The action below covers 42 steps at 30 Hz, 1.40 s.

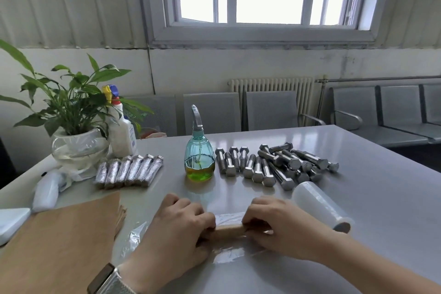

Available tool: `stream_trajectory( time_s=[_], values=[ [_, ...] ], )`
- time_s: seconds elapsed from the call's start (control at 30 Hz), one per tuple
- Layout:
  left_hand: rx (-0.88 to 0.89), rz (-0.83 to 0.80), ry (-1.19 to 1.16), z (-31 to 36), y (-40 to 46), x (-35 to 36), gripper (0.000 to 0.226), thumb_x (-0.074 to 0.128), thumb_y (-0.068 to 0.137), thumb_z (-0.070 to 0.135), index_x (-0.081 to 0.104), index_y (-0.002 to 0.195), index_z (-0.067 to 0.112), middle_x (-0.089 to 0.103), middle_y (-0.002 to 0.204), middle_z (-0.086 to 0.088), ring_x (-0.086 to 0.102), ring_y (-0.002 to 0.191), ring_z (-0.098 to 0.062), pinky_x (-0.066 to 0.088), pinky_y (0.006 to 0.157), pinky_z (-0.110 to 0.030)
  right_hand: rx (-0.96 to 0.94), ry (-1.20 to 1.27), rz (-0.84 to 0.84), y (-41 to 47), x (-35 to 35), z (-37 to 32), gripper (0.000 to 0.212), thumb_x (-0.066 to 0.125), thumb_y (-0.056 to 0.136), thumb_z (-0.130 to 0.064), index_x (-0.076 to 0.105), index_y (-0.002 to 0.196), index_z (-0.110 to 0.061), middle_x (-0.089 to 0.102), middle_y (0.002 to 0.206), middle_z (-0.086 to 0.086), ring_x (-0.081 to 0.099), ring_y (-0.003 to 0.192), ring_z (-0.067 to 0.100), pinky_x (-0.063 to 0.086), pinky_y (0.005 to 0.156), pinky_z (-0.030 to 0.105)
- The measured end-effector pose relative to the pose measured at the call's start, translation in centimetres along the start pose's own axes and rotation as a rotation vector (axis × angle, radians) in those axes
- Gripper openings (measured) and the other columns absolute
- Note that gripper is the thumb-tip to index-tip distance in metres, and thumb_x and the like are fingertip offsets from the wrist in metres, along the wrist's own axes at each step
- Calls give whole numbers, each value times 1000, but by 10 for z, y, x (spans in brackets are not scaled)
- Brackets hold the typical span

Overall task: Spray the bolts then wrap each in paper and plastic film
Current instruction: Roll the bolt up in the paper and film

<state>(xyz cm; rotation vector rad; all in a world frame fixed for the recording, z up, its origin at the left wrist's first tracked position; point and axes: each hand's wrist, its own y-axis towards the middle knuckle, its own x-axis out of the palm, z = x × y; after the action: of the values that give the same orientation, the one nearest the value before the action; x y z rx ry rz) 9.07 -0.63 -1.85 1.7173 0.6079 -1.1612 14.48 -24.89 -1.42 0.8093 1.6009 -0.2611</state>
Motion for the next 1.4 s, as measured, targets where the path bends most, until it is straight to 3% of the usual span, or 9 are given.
stream_trajectory(
  time_s=[0.23,0.33,0.5,0.63,0.8,0.93,1.07,1.2,1.4],
  values=[
    [-38,-138,-129,-11,1,-4,32,69,61,50,73,93,44,65,87,22,63,82,-3,25,78,-21,39,159,123,-4,12,4,12,72,87,-33,74,92,-22,62,93,-7,55,83,5,39,74,8],
    [-101,-200,-244,-23,-2,-5,57,48,66,76,64,114,50,55,105,31,49,104,10,19,91,-15,44,159,146,-4,15,5,12,73,86,-30,75,91,-20,62,95,-6,56,84,5,38,75,7],
    [-233,25,-229,-40,-10,-21,24,50,76,55,67,82,38,57,84,27,52,85,8,31,89,-25,52,161,152,-5,13,3,12,74,86,-29,75,91,-19,62,94,-8,56,84,4,40,76,9],
    [-240,-84,-159,-40,-12,-17,19,61,79,54,70,86,39,60,90,23,45,79,11,22,86,-16,66,157,153,-5,13,0,11,74,86,-29,74,90,-19,61,94,-10,57,84,3,40,76,9],
    [-248,-150,-152,-39,-10,-7,20,63,83,51,71,96,38,53,87,26,42,82,8,26,87,-20,93,170,144,-5,11,-3,8,76,85,-26,72,85,-19,60,90,-12,59,83,6,46,78,17],
    [-264,-211,-379,-47,-14,-7,15,65,86,42,75,89,31,60,90,26,55,84,4,41,88,-22,103,173,138,-5,9,-5,8,77,84,-24,72,83,-18,60,88,-11,59,80,6,46,76,18],
    [-296,-367,-632,-52,-21,-18,25,63,73,65,72,84,44,58,106,30,57,98,6,43,92,-19,99,174,141,-5,9,-6,9,78,83,-24,71,81,-19,59,86,-14,57,78,1,45,75,16],
    [-315,-383,-652,-52,-18,-16,5,76,78,44,72,77,42,59,104,29,59,97,4,44,93,-25,122,185,138,-5,9,-6,8,78,83,-24,72,83,-19,61,89,-12,60,83,4,47,79,18],
    [-445,-348,-749,-54,-17,-14,11,80,79,28,74,74,35,68,97,10,65,91,-11,48,92,-33,130,177,127,-5,7,-9,9,79,82,-23,71,81,-18,62,88,-12,58,79,3,46,77,17]
  ],
)
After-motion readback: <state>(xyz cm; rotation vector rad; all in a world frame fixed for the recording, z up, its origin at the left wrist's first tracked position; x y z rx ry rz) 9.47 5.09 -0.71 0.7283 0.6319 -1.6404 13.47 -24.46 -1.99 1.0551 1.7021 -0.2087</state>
